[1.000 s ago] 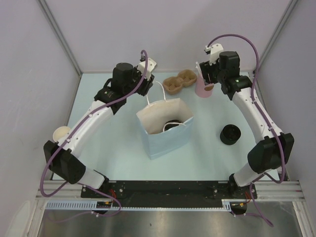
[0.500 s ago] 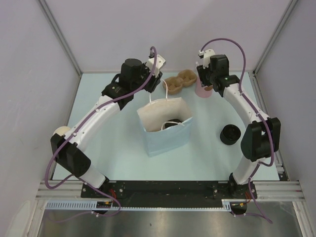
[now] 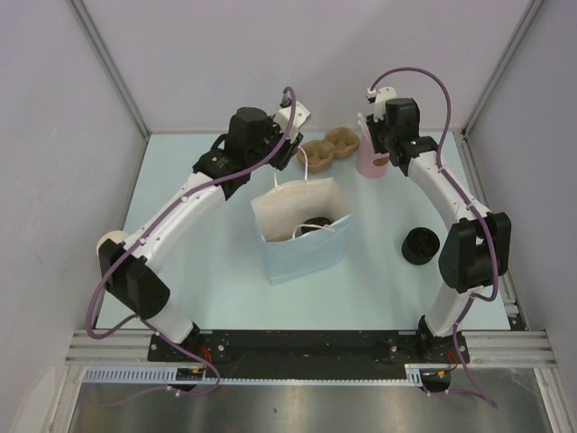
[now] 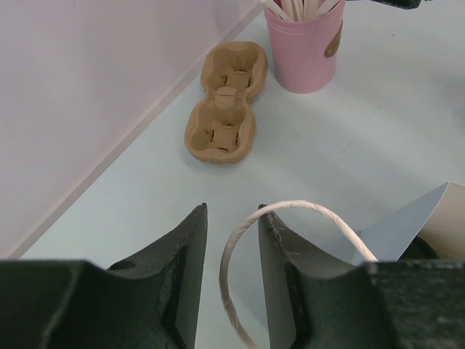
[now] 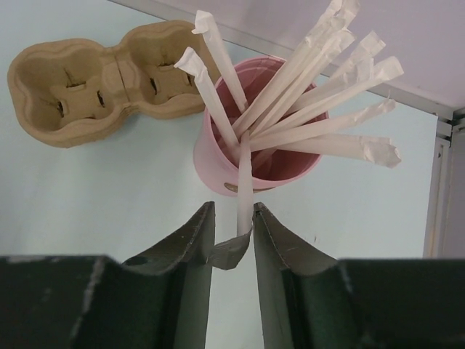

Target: Pack the takeout coffee

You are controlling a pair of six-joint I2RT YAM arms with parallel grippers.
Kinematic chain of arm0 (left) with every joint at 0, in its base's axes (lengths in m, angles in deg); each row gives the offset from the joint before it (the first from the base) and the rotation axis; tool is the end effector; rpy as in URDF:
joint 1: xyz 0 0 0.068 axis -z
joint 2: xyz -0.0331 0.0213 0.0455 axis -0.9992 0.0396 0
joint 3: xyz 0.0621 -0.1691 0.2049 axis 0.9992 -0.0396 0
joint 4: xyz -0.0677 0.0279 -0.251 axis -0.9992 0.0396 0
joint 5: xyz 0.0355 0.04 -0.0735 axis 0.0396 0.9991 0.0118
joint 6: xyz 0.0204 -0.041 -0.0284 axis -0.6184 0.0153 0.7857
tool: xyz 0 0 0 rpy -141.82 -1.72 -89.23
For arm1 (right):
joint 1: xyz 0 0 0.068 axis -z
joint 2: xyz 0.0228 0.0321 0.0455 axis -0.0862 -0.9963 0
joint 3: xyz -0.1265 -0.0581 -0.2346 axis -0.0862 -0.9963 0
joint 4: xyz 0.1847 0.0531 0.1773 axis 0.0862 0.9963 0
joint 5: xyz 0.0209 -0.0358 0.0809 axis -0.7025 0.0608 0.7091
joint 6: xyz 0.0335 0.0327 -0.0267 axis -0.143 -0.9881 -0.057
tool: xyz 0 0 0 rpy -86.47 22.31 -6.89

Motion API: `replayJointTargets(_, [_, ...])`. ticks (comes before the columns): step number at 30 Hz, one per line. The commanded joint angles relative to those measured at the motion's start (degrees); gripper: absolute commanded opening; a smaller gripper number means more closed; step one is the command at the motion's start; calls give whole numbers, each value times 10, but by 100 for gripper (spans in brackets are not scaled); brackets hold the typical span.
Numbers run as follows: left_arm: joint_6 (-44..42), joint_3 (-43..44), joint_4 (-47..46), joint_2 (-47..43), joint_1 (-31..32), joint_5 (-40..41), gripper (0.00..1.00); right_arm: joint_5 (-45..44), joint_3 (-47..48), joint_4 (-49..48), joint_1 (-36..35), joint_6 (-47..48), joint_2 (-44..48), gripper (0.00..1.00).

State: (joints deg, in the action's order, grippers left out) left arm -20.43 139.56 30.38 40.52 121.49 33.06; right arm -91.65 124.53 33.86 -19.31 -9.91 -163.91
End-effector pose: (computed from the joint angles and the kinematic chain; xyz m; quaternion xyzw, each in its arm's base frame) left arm 0.3082 -0.2098 0.4032 0.3724 0.7328 -0.1215 0.5563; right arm 0.4065 0.1002 0.3437 -0.1756 0.8400 -0.0410 0.5118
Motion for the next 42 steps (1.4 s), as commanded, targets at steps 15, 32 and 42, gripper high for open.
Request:
replayJointTargets(15, [-1,71,-16,33,27,1,38,-11,15,-39,14,-17,5,6])
replayJointTargets(32, [-23,24,14,-54,26,27,93,15,14,-12,25,-26,44,0])
replayJointTargets(42, [-42,-15,36,-141,15,38,99,39,4,42,24,-22,112,0])
